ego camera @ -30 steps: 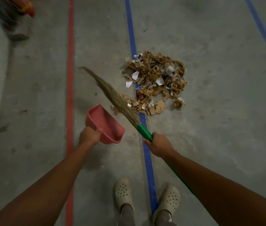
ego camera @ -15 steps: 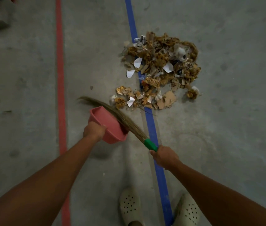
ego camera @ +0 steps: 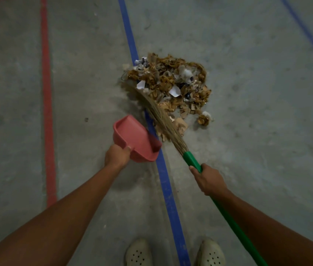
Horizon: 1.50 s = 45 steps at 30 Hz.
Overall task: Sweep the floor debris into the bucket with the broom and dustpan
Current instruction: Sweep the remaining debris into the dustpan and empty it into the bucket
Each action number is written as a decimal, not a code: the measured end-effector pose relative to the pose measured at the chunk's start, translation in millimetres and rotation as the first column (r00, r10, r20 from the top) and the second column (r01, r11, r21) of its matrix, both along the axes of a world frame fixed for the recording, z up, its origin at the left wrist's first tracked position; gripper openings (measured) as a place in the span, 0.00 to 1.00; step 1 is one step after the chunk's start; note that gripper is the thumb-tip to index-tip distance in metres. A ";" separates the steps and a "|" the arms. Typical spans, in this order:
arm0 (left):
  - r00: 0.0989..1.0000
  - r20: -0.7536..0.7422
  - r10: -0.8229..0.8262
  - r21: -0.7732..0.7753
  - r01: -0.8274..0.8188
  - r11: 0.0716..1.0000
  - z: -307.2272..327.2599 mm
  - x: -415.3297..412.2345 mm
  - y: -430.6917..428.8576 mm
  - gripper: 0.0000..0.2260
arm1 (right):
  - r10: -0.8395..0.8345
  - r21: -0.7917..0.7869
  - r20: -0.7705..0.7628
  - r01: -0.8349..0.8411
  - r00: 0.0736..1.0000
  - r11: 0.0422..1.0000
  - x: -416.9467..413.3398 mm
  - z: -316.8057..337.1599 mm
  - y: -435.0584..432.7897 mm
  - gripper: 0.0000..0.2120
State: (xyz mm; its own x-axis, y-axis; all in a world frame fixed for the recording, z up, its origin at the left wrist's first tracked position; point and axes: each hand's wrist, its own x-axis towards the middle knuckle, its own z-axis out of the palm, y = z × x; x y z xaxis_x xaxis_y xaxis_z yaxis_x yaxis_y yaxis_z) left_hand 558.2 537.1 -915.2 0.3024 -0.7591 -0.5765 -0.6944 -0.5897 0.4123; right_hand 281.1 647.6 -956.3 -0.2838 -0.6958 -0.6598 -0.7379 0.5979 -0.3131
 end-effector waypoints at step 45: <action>0.989 0.033 -0.146 0.090 0.142 0.986 -29.4 31.4 -137.5 0.19 | 0.045 0.118 -0.029 -0.041 0.999 0.992 -20.0 -75.2 -20.4 0.18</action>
State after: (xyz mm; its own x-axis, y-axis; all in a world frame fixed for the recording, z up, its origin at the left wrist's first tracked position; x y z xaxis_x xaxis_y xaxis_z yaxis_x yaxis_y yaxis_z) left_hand 589.6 399.6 -944.6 0.2171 -0.7435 -0.6325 -0.7893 -0.5149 0.3345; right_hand 261.1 627.2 -1031.5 -0.2775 -0.6258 -0.7290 -0.7719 0.5969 -0.2186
